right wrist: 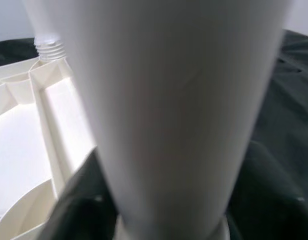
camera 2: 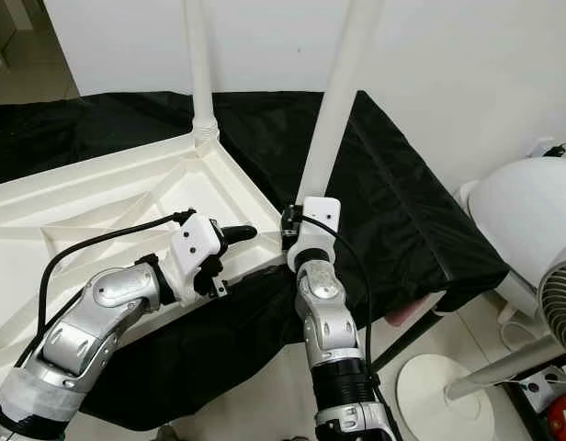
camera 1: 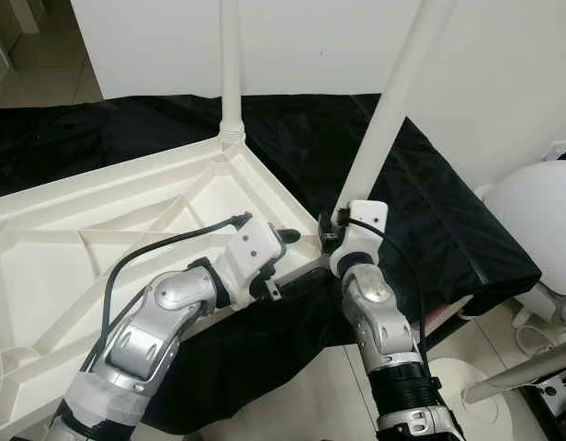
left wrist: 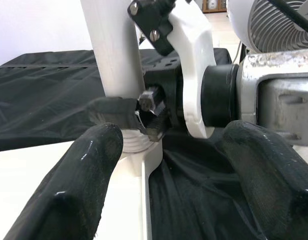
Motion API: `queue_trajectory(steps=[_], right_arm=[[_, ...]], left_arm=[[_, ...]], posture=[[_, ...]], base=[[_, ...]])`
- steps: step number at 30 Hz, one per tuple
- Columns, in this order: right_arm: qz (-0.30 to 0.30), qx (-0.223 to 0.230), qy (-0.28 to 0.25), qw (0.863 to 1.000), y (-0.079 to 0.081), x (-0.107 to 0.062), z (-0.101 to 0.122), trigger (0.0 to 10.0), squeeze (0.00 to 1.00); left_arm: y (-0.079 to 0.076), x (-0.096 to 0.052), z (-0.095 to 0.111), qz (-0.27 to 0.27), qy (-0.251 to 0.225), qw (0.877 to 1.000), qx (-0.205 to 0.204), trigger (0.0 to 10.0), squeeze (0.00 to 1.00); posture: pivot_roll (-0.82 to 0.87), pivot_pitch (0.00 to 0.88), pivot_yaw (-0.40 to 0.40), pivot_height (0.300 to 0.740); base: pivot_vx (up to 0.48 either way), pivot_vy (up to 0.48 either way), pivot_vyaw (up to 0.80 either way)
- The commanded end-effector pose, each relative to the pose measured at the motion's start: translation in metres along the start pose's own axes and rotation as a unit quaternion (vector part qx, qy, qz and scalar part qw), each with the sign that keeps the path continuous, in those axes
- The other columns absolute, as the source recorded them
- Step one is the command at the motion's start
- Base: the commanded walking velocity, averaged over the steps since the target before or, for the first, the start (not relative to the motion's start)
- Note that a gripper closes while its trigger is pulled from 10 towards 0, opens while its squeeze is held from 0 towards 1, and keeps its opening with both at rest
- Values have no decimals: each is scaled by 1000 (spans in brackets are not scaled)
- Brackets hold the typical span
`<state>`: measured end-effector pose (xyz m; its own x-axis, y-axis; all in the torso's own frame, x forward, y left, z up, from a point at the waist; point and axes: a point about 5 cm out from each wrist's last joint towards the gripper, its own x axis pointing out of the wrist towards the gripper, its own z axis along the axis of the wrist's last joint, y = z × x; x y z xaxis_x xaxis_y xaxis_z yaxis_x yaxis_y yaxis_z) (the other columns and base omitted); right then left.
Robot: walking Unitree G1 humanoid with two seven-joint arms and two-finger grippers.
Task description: Building children table
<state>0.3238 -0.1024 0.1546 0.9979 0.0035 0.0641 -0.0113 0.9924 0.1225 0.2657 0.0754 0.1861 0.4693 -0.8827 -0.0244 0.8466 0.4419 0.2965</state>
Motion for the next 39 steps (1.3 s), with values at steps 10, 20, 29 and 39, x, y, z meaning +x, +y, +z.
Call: queue_trajectory(steps=[10,20,29,39], right_arm=[[137,-14,5,990,-21,5,7,10000,0],[301,-93,14,949,-21,18,8,10000,0],[331,-118,27,936,-26,27,7,667,0],[320,-77,48,943,-36,25,-2,10000,0]], left_arm=[[-3,0,-1,-5,3,1000,-3,10000,0],[1,-1,1,-3,2,1000,2,10000,0],[3,0,3,-1,1,1000,5,10000,0],[0,-1,1,-5,3,1000,3,10000,0]], posture=[[62,56,-56,740],[67,57,-40,740],[75,55,-37,740],[81,48,-40,740]], base=[[0,0,0],[0,0,0],[0,0,0],[0,0,0]])
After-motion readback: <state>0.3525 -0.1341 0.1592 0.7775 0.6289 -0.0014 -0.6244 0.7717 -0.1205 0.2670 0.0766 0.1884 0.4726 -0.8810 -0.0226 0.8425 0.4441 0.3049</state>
